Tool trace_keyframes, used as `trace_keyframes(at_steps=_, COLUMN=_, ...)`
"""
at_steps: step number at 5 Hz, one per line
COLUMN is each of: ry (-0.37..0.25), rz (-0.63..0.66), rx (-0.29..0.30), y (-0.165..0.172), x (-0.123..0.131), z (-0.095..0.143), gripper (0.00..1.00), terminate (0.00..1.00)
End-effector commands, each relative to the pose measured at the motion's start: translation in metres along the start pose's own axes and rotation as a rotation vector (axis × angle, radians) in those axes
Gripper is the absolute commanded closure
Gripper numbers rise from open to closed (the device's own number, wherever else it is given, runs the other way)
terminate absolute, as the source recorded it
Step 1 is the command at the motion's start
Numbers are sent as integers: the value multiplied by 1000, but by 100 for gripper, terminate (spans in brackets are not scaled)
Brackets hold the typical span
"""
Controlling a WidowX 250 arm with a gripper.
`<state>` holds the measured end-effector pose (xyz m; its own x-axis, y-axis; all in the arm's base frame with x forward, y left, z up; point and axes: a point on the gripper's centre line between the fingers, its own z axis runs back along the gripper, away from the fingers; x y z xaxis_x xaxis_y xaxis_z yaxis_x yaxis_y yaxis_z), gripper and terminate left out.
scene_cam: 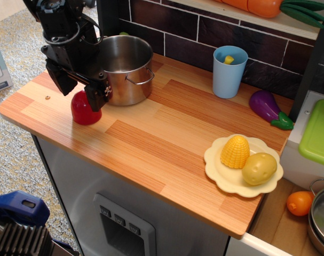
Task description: Put sweet potato in pot
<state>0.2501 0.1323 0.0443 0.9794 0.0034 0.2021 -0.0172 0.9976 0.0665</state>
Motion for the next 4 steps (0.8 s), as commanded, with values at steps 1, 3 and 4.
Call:
trace_keyframes(at_steps=1, ry=-42, rz=-4, rx=4, y=7, x=8, z=-7, gripper=0, terminate=0)
trace_keyframes(at_steps=3, ry=-45, rz=6, rx=-16, y=7, x=8, z=-20, gripper=100, terminate=0)
trace_keyframes(at_steps=4, ry=-47, rz=11, rx=-16, y=5, x=12, z=-20, gripper=100, terminate=0)
